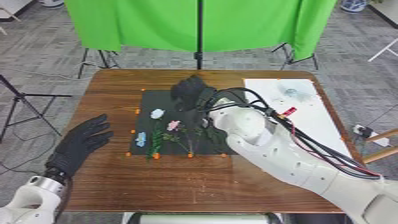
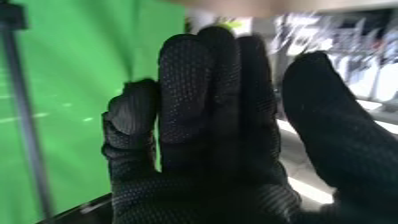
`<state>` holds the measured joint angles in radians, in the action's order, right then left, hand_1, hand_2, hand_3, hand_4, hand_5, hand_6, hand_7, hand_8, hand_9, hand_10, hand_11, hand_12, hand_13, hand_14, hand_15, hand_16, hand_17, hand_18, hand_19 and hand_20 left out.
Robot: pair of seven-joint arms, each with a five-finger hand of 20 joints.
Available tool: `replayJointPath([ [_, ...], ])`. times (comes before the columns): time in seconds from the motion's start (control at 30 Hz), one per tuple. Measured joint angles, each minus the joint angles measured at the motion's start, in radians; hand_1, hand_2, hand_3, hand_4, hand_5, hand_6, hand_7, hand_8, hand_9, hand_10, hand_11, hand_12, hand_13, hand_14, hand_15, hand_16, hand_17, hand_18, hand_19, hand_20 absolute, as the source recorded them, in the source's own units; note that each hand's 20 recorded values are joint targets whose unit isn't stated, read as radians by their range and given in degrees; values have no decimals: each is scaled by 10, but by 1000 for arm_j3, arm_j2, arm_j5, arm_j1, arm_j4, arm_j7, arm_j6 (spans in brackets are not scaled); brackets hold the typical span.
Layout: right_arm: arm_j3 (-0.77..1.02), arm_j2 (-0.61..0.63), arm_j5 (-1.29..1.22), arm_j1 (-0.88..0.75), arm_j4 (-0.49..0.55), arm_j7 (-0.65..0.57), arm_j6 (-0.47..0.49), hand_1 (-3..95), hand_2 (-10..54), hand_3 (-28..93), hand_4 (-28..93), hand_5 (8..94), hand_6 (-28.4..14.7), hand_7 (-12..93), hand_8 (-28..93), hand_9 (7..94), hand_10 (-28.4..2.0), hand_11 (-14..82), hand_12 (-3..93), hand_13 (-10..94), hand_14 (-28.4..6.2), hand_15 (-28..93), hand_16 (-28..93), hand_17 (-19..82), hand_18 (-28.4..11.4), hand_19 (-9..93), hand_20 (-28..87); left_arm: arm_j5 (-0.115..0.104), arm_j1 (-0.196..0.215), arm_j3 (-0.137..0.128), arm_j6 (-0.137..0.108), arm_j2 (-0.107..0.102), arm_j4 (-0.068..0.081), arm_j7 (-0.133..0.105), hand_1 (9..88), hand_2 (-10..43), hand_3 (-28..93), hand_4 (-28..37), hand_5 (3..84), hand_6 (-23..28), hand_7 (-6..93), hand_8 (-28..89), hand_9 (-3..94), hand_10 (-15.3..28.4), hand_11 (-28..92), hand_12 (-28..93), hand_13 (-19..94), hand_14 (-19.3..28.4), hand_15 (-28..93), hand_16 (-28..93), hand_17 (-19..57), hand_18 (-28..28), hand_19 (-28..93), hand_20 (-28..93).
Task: Arrange flowers
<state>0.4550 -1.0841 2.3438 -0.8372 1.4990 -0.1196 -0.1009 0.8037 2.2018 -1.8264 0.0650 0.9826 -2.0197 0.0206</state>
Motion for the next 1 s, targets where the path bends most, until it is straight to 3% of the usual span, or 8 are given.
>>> replayJointPath([
  [0.13,39,47,-4,14,-9,-58,3,180,-47,895,-283,327,-29,260,-178,339,-104,220,187,329,-96,363,133,166,-168,596,282,0,4,-4,-1,2,-1,-1,251,15,702,-283,299,42,196,-103,265,119,211,147,211,154,379,-39,-92,223,534,-9],
  [0.23,93,102,-41,12,-21,-55,23,174,-72,891,-283,294,-47,181,-140,303,-129,125,182,280,-113,215,156,143,-168,541,208,0,14,-12,-1,3,-3,-2,251,16,701,-283,299,42,196,-104,265,119,211,146,211,153,378,-39,-92,224,534,-8],
  [0.37,123,209,-56,-1,-17,-86,24,176,-85,890,-283,288,-53,165,-128,301,-129,112,181,292,-118,183,161,144,-167,521,181,0,27,-19,-1,5,-5,-4,251,16,701,-283,299,42,196,-104,265,120,210,145,211,153,379,-38,-92,224,534,-8],
  [0.63,199,399,-59,-104,1,-180,43,242,-95,896,-282,379,-33,235,-170,437,-88,259,180,470,-55,382,161,193,-157,603,208,0,33,-20,-1,6,-5,-4,251,16,701,-283,299,42,196,-104,265,118,210,146,211,154,380,-38,-92,224,534,-8],
  [1.0,203,443,-87,-151,-47,-218,40,267,-95,888,-283,458,-8,291,-201,514,-91,384,197,547,-41,515,161,220,-150,680,268,1,30,-19,6,9,-3,-4,250,16,701,-283,300,43,194,-103,265,118,210,147,211,153,380,-39,-92,224,534,-8],
])
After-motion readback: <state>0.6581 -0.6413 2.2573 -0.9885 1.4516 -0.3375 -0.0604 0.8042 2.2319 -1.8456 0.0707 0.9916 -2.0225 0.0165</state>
